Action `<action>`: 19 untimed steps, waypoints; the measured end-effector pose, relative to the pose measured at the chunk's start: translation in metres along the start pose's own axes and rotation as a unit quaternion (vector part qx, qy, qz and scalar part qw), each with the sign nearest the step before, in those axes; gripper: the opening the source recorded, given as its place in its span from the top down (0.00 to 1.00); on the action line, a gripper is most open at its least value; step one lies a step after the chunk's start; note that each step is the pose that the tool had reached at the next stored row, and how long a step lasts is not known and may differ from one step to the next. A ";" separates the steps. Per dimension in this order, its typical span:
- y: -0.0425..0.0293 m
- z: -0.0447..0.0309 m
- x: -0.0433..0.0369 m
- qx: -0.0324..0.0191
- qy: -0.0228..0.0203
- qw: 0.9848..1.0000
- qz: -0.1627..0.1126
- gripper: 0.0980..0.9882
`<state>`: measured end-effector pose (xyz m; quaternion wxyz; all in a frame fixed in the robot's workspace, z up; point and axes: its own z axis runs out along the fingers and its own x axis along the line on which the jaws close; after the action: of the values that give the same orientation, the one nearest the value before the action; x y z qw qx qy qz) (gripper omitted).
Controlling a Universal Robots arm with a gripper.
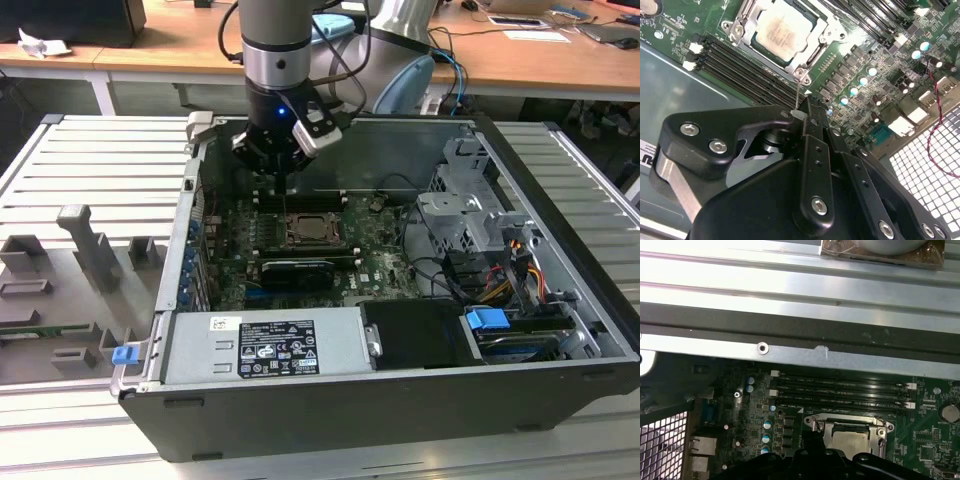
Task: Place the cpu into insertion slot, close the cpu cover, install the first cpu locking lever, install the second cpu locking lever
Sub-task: 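Install the first cpu locking lever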
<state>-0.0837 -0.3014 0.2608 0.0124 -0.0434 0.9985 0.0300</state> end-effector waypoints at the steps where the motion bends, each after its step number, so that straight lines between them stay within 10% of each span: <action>1: -0.0001 0.0001 -0.0006 0.000 0.000 1.000 0.000 0.99; 19: -0.0042 0.0024 -0.0058 0.000 0.000 1.000 0.000 0.99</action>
<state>-0.0775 -0.3049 0.2583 0.0124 -0.0433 0.9985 0.0300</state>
